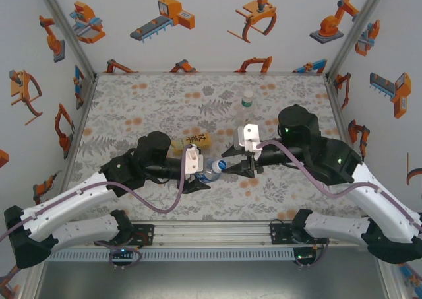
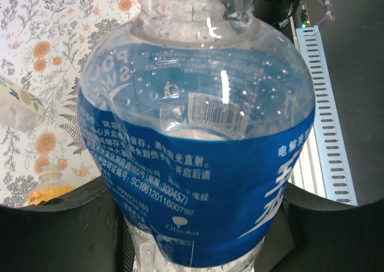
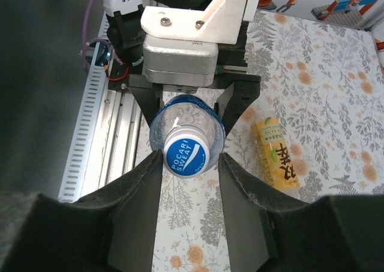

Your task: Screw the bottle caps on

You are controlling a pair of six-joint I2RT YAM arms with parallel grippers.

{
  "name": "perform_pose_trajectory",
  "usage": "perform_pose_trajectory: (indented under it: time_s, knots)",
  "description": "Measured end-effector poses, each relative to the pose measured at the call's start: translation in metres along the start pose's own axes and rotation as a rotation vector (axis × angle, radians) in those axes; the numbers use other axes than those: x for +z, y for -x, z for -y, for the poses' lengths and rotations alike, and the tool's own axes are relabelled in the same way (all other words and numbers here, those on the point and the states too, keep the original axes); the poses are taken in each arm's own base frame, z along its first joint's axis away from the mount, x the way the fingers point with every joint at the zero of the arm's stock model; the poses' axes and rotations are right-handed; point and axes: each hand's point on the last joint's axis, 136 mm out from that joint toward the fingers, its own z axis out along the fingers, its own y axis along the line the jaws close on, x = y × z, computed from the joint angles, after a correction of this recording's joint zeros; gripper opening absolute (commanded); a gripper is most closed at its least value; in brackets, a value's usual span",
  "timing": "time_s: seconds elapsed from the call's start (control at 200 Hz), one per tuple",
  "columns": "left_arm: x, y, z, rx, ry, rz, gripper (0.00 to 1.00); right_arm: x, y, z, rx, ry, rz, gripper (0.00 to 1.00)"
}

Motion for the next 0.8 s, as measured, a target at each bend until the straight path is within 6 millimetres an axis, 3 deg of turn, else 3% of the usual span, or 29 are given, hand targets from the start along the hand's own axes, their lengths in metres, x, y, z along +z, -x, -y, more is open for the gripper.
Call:
perform_pose_trajectory:
  time_s: [0.34,0.611,0.721,0.801]
  knots:
    - [0.0,0.0,0.0,-0.001,-0.002,-0.001,0.0,0.008,-0.009,-0.002,0.031,0.021,-0.001,0.34]
    - [0.001,-0.003,0.001,-0.012,-0.005,-0.005,0.0,0.011,-0.009,0.001,0.074,0.011,0.006,0.13]
    - [0.002,-0.008,0.0,-0.027,0.007,-0.021,0.0,0.013,-0.015,0.008,0.171,-0.04,0.008,0.0]
    - [0.003,-0.014,-0.004,-0.039,0.033,-0.04,0.0,0.013,-0.024,0.018,0.301,-0.119,0.011,0.0]
